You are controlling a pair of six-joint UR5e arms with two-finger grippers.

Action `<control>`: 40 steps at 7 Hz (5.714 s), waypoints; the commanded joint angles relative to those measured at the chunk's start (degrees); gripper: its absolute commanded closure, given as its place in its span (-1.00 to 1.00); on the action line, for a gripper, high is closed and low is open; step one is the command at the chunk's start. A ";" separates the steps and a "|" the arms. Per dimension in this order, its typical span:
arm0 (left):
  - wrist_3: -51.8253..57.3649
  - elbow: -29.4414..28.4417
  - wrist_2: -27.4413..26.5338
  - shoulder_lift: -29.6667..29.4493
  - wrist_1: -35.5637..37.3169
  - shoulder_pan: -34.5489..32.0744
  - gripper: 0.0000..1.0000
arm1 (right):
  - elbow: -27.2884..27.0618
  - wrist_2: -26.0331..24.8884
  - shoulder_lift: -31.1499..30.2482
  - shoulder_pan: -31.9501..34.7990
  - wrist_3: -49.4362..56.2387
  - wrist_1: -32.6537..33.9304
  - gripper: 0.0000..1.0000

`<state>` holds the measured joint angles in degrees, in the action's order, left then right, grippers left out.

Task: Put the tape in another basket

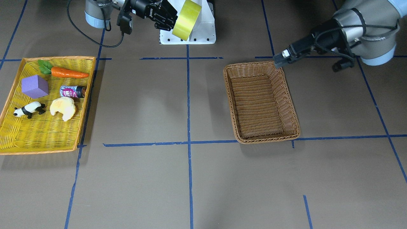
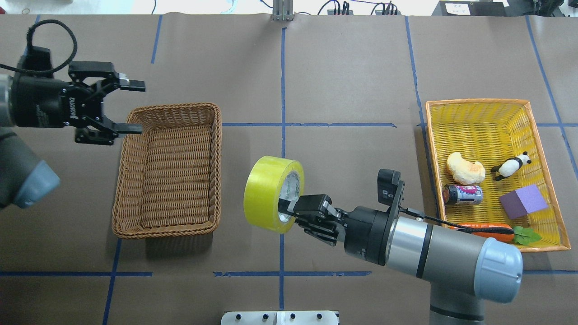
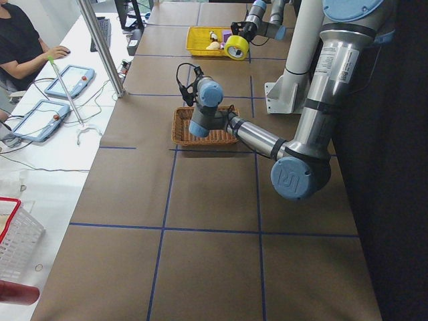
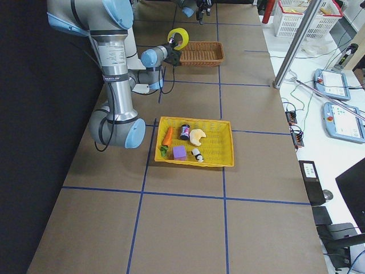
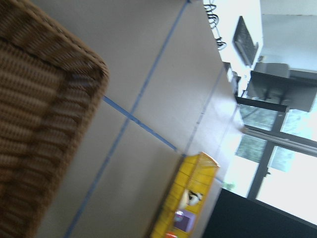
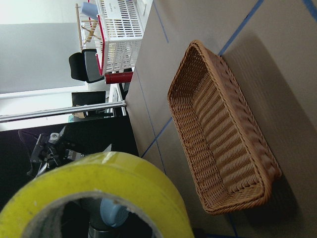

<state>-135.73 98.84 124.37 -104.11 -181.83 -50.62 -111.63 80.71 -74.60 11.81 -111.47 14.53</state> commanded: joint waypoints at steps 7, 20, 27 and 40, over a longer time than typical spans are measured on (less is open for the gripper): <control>-13.33 5.40 -12.49 -5.31 -4.67 16.15 -1.00 | 1.85 4.11 0.60 -3.20 2.39 -8.82 0.99; -12.98 4.43 -13.28 -9.18 -3.88 25.40 0.05 | 4.85 4.20 1.39 -2.84 2.05 -10.83 -0.60; -12.63 4.88 -4.38 -7.69 -4.06 17.02 1.00 | 4.50 6.20 0.86 -1.19 2.22 -10.58 -1.00; 57.58 0.13 0.45 -6.91 67.04 9.21 0.97 | 3.88 44.95 3.59 49.60 75.23 80.98 -1.00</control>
<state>-80.93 99.03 127.31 -111.74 -116.93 -42.75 -107.82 123.94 -71.11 58.03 -42.22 90.65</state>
